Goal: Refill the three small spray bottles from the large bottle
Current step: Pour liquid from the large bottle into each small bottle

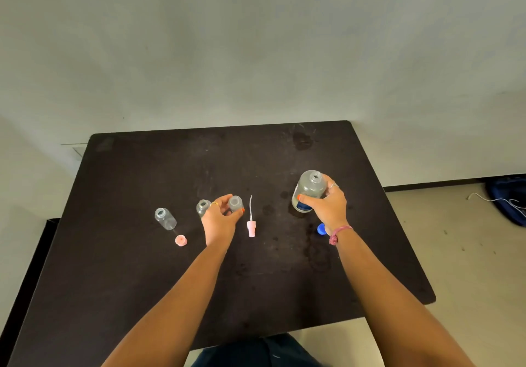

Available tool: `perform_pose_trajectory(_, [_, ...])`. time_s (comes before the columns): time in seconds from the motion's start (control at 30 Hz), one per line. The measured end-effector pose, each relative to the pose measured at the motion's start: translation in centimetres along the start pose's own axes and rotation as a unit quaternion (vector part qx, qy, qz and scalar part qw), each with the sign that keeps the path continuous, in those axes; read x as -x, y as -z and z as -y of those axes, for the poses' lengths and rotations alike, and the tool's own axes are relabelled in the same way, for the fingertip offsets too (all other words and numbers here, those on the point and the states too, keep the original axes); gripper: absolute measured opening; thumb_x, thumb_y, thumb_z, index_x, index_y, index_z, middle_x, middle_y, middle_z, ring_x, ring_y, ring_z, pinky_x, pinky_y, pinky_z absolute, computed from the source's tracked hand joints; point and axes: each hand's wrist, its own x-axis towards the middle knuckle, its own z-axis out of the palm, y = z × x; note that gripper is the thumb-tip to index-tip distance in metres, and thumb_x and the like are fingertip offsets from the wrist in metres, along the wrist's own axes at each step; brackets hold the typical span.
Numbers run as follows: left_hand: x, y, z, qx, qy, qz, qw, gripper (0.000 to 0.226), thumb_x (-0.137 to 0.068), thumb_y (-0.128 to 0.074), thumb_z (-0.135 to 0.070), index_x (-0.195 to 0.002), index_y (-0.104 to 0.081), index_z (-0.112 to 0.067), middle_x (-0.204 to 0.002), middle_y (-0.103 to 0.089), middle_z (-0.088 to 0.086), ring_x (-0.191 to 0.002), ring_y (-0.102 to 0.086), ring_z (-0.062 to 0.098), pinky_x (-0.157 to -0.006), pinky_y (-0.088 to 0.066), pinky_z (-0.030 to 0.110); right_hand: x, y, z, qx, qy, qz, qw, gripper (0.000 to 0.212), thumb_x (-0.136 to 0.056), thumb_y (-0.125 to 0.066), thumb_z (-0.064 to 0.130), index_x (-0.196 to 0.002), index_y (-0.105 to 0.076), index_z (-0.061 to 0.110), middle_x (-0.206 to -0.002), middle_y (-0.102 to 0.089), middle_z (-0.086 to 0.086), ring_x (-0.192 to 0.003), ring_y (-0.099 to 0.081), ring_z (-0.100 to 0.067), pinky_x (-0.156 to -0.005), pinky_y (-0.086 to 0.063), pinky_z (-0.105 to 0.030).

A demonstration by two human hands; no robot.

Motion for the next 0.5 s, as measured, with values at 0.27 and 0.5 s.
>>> perform_pose_trajectory(0.27, [-1.6, -1.0, 1.3, -0.033, 0.018, 0.018, 0.999, 0.041, -0.086, -0.071, -0.004, -0.126, -0.06, -0.009, -0.112, -0.067, 0.001, -0.097, -0.058, 0.009, -0.089, -0.042, 0.019, -0.4, -0.6, -1.6, 0.009, -0.02, 0.005, 1.0, 0.074, -0.065, -0.087, 0.012, -0.13, -0.053, 0.019, -0.12, -0.059, 0.003, -0.111, -0.056, -0.015, -0.081, -0.049, -0.015])
perform_pose_trajectory(0.5, [-2.8, -1.6, 1.9, -0.059, 0.027, 0.02, 0.998, 0.042, -0.085, -0.073, -0.005, -0.125, -0.061, -0.009, -0.117, -0.068, 0.007, -0.112, -0.064, 0.021, -0.094, -0.045, 0.025, -0.8, -0.6, -2.1, 0.022, -0.021, 0.02, 0.999, 0.074, -0.066, -0.087, 0.014, -0.131, -0.052, 0.021, -0.124, -0.058, 0.004, -0.113, -0.055, -0.015, -0.082, -0.047, -0.013])
